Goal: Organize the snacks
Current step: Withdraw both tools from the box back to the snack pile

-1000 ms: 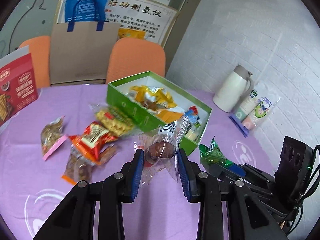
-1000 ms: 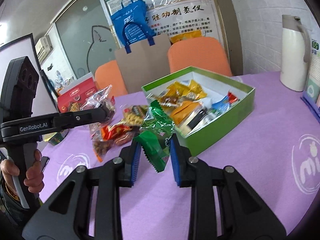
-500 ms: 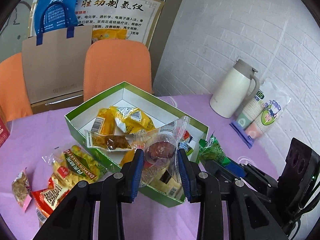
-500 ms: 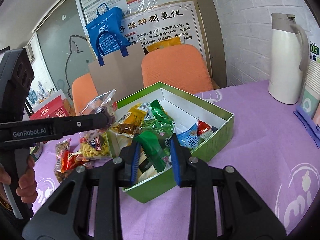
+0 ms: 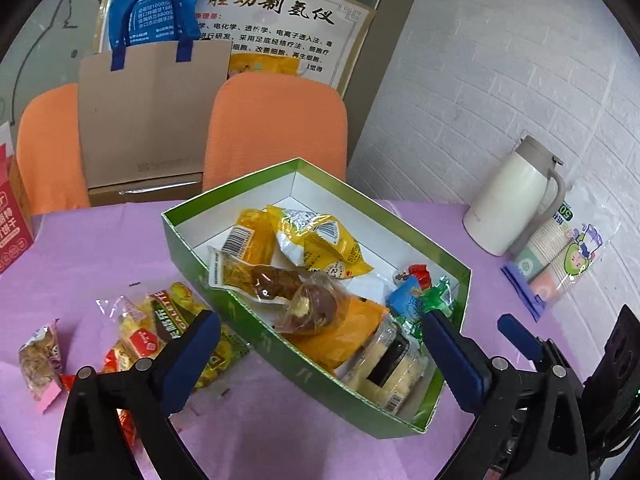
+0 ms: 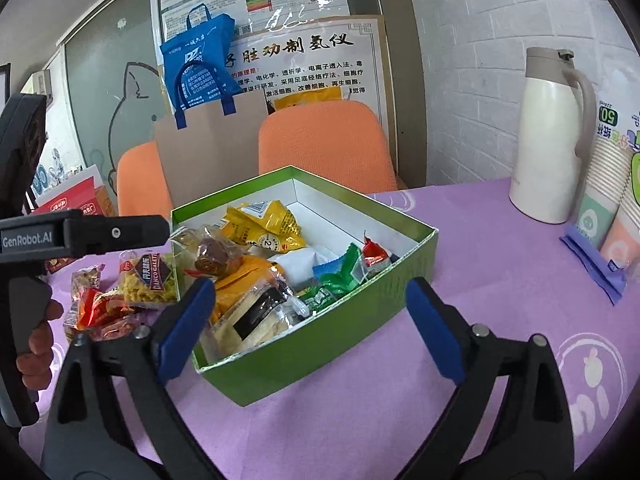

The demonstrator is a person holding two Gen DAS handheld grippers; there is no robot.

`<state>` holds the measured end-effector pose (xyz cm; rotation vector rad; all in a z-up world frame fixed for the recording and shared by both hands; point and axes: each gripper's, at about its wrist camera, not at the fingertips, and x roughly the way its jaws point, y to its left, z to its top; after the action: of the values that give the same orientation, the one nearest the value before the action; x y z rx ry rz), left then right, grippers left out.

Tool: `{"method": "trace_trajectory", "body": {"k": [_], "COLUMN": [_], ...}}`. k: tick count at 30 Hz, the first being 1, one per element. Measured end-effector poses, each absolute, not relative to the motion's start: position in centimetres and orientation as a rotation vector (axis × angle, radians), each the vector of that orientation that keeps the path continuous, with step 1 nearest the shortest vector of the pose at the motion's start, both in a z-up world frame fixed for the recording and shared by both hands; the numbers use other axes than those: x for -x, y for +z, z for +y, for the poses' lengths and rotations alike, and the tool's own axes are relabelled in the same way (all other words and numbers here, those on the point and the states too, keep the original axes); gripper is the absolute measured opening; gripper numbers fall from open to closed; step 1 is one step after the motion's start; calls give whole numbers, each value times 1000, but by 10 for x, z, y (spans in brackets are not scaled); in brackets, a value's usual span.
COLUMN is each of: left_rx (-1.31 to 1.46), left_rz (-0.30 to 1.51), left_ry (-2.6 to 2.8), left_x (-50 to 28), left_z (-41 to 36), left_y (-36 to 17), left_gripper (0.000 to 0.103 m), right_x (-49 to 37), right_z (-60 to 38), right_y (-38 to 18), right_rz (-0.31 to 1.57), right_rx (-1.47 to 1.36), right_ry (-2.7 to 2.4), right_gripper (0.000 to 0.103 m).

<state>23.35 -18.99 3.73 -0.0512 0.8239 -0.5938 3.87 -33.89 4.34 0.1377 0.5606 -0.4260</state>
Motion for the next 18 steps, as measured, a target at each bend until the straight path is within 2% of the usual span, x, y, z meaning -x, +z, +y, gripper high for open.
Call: {"method": "trace_trajectory", "body": {"k": [12,18], "left_rx": [2,45], "left_rz": [711,664], "left_ry": [-581,-559], "left_x": [-174,-138], "left_z": [-160,-124], "left_y": [65,78], "left_gripper": [103,103], "right_x": [-7,-1], "right_z": [-293,-264], "right_y": [72,65], "right_rz": [514,541], "right_rx": [-155,-151], "right_ry": [-397,-370], "right_gripper": [102,102]}}
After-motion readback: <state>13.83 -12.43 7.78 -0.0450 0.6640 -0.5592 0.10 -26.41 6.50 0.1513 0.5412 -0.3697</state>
